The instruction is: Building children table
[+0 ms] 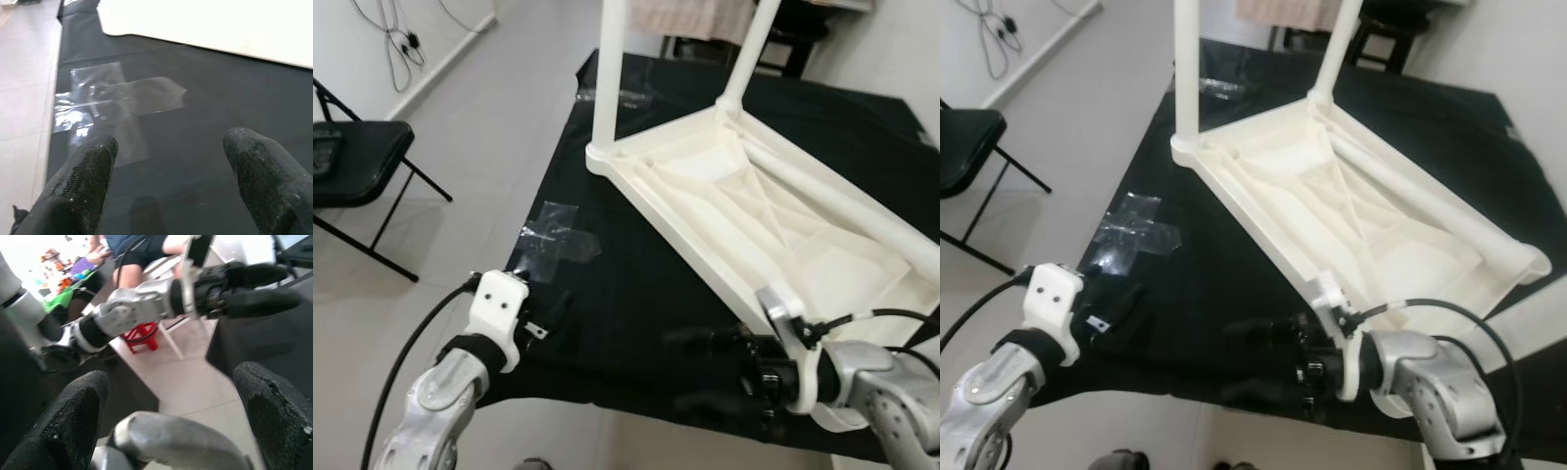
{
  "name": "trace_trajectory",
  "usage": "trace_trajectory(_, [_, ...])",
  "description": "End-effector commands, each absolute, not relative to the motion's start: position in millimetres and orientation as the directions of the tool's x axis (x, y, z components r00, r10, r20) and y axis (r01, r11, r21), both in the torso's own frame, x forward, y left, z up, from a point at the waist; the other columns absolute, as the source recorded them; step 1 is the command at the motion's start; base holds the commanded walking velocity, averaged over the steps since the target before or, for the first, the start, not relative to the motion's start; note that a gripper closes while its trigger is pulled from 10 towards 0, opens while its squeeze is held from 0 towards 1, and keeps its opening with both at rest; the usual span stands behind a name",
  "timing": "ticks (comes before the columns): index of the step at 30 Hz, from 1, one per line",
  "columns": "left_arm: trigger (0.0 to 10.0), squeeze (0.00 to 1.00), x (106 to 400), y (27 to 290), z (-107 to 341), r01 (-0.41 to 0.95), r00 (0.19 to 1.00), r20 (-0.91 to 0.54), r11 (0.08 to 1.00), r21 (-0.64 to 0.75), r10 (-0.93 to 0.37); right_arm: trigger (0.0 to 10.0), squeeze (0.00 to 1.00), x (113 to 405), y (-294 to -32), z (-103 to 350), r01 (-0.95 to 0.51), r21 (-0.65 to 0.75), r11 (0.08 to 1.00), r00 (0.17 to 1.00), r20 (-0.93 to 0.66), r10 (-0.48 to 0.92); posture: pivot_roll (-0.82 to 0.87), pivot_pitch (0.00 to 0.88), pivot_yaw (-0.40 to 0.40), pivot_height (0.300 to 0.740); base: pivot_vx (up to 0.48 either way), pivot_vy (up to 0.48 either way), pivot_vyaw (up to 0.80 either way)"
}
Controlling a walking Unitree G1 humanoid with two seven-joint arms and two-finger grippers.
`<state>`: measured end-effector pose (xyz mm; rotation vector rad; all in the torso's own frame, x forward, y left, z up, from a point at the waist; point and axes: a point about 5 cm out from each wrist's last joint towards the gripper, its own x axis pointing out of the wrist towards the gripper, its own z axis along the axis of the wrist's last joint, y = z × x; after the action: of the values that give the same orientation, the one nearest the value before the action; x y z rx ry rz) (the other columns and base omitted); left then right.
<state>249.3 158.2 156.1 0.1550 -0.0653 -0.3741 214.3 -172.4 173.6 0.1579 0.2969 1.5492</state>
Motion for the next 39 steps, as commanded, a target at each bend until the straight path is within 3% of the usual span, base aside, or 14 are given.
trace_trajectory(1, [10.0,0.00,246.9,157.4,152.8,0.372,0.925,0.017,0.913,0.166,-0.380,10.0,0.00,209.1,-173.0,171.1,-0.956,0.294,0.002,-0.032,-0.111,0.993,0.10,0.203,-0.112,0.740,0.000,0.000,0.00])
trace_trajectory(10, [10.0,0.00,248.1,155.2,151.0,0.369,0.927,0.009,0.914,0.168,-0.376,10.0,0.00,209.7,-176.6,154.1,-0.953,0.294,0.067,0.005,-0.206,0.978,0.09,0.202,-0.113,0.740,0.000,0.000,0.00])
trace_trajectory(12, [10.0,0.00,248.2,153.9,148.6,0.360,0.931,-0.008,0.916,0.175,-0.365,10.0,0.00,222.7,-178.8,145.8,-0.959,0.228,0.169,0.111,-0.247,0.963,0.09,0.203,-0.113,0.740,0.000,0.000,0.00])
trace_trajectory(13, [10.0,0.00,248.2,153.9,148.6,0.360,0.931,-0.008,0.916,0.175,-0.365,10.0,0.00,222.7,-178.8,145.8,-0.959,0.228,0.169,0.111,-0.247,0.963,0.09,0.203,-0.113,0.740,0.000,0.000,0.00])
trace_trajectory(17, [10.0,0.00,250.2,157.7,146.4,0.329,0.944,-0.027,0.932,0.150,-0.329,10.0,0.00,246.5,-176.8,151.3,-0.940,0.145,0.310,0.280,-0.193,0.940,0.09,0.203,-0.113,0.740,0.000,0.000,0.00])
trace_trajectory(18, [10.0,0.00,250.2,157.7,146.4,0.329,0.944,-0.027,0.932,0.150,-0.329,10.0,0.00,246.5,-176.8,151.3,-0.940,0.145,0.310,0.280,-0.193,0.940,0.09,0.203,-0.113,0.740,0.000,0.000,0.00])
trace_trajectory(19, [10.0,0.00,251.5,160.5,146.1,0.318,0.948,-0.029,0.934,0.164,-0.318,10.0,0.00,267.2,-171.8,164.3,-0.891,0.107,0.440,0.432,-0.097,0.897,0.09,0.204,-0.112,0.740,0.000,0.000,0.00])
trace_trajectory(21, [10.0,0.00,251.8,161.3,145.8,0.317,0.948,-0.031,0.933,0.172,-0.316,10.0,0.00,277.7,-168.3,171.8,-0.856,0.107,0.505,0.504,-0.046,0.863,0.09,0.204,-0.112,0.740,0.000,0.000,0.00])
trace_trajectory(23, [10.0,0.00,251.8,161.2,145.9,0.316,0.948,-0.031,0.932,0.177,-0.315,10.0,0.00,286.0,-163.1,174.3,-0.820,0.073,0.567,0.560,-0.099,0.823,0.09,0.205,-0.111,0.740,0.000,0.000,0.00])
trace_trajectory(33, [10.0,0.00,252.4,158.1,146.4,0.321,0.946,-0.025,0.930,0.181,-0.322,10.0,0.00,299.2,-158.6,191.3,-0.782,-0.114,0.613,0.613,-0.326,0.720,0.08,0.204,-0.124,0.740,0.000,0.000,0.00])
trace_trajectory(35, [10.0,0.00,252.4,155.9,146.3,0.322,0.946,-0.024,0.929,0.182,-0.323,10.0,0.00,310.8,-162.9,189.4,-0.717,-0.164,0.677,0.666,-0.446,0.598,0.08,0.203,-0.131,0.740,0.000,0.000,0.00])
trace_trajectory(37, [10.0,0.00,252.4,155.9,146.3,0.322,0.946,-0.024,0.929,0.182,-0.323,10.0,0.00,310.8,-162.9,189.4,-0.717,-0.164,0.677,0.666,-0.446,0.598,0.08,0.203,-0.131,0.740,0.000,0.000,0.00])
trace_trajectory(38, [10.0,0.00,252.3,154.2,146.3,0.322,0.946,-0.022,0.929,0.181,-0.323,10.0,0.00,323.9,-157.1,194.0,-0.646,-0.160,0.746,0.718,-0.459,0.523,0.08,0.203,-0.137,0.740,0.000,0.000,0.00])
trace_trajectory(39, [10.0,0.00,252.3,154.2,146.3,0.322,0.946,-0.022,0.929,0.181,-0.323,10.0,0.00,323.9,-157.1,194.0,-0.646,-0.160,0.746,0.718,-0.459,0.523,0.08,0.203,-0.137,0.740,0.000,0.000,0.00])
